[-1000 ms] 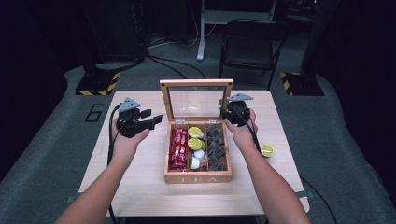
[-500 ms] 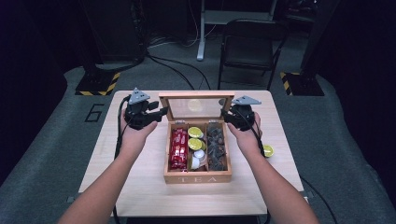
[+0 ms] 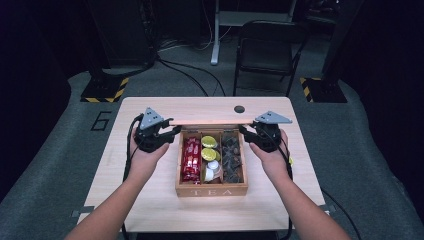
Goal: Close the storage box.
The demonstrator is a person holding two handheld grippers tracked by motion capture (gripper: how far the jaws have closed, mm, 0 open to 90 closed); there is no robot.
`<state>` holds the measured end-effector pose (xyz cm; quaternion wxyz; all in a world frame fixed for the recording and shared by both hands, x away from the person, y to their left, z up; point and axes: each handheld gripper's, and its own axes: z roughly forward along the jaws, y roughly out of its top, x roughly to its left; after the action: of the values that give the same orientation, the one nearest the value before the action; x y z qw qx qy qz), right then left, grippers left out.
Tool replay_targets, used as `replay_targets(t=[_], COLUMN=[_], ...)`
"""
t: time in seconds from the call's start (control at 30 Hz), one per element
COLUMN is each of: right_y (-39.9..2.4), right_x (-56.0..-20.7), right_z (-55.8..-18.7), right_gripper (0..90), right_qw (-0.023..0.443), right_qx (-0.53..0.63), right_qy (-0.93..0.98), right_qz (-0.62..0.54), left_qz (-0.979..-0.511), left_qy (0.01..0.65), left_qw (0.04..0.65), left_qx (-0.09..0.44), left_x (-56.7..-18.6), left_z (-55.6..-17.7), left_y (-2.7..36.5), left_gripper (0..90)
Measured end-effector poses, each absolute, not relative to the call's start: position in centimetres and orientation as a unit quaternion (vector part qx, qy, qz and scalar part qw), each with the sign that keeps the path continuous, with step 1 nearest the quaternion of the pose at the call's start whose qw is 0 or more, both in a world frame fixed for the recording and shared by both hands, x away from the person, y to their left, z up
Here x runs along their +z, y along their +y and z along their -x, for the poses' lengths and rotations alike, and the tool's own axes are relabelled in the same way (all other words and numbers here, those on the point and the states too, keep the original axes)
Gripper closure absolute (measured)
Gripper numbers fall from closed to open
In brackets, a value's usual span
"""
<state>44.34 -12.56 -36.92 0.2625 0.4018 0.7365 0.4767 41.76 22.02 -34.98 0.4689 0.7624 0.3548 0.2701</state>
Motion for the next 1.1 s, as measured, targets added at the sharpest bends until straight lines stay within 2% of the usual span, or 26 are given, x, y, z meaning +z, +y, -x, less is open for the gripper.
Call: replay_targets(t=[0.23, 0.47, 1.1], right_y=[-13.2, -13.7, -14.3], right_x=[-37.2, -38.3, -41.4], right_z=[-41.3, -38.5, -34.9], right_gripper=[54.0, 51.0, 52.0], right_qw=[0.266, 0.260, 0.225], right_qx=[0.480, 0.471, 0.480], right_qy=[0.747, 0.765, 0.770], right_qz=[-0.375, -0.354, -0.355], left_qz=[-0.769, -0.775, -0.791], left_qy=[0.342, 0.335, 0.330], left_qw=[0.464, 0.468, 0.469], left_qx=[0.277, 0.261, 0.213], left_x=[-36.7, -38.4, -42.1], left_z=[-39.8, -38.4, -35.3], left_y=[22.0, 22.3, 23.1], left_gripper=[57.9, 56.1, 51.5])
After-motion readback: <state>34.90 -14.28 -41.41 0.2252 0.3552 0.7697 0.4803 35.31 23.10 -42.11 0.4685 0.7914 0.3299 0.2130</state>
